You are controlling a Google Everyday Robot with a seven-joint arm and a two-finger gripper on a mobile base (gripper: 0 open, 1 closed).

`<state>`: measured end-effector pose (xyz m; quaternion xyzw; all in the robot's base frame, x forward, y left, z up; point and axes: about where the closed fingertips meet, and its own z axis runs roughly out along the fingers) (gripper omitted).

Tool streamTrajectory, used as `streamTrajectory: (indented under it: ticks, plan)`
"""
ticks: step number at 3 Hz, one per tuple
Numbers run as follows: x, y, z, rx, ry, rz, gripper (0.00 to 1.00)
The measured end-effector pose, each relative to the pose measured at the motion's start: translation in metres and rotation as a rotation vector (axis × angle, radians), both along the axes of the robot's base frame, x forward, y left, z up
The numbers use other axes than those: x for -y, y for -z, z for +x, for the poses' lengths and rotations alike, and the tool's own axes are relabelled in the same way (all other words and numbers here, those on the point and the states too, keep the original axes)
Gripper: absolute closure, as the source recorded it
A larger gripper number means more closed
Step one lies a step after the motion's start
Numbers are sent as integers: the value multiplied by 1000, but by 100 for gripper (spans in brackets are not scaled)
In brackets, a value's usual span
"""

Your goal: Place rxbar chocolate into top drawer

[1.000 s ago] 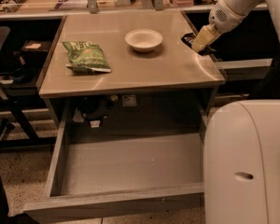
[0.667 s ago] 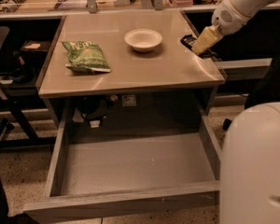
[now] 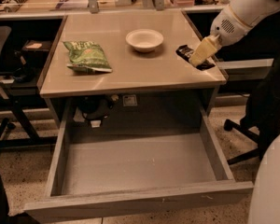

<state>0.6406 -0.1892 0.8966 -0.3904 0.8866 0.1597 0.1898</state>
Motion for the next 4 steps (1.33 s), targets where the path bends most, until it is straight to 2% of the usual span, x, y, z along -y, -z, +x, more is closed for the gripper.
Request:
streamTrajectory:
  ticks: [1,2,3,4]
  plan:
    - [1,-5,2,21,20,-12,100]
    - [-4,-18,-18,54,46,-12,100]
    - [-21,-7,-63,22,48,5,100]
    - [-24,17,-74,-32,35,-9,100]
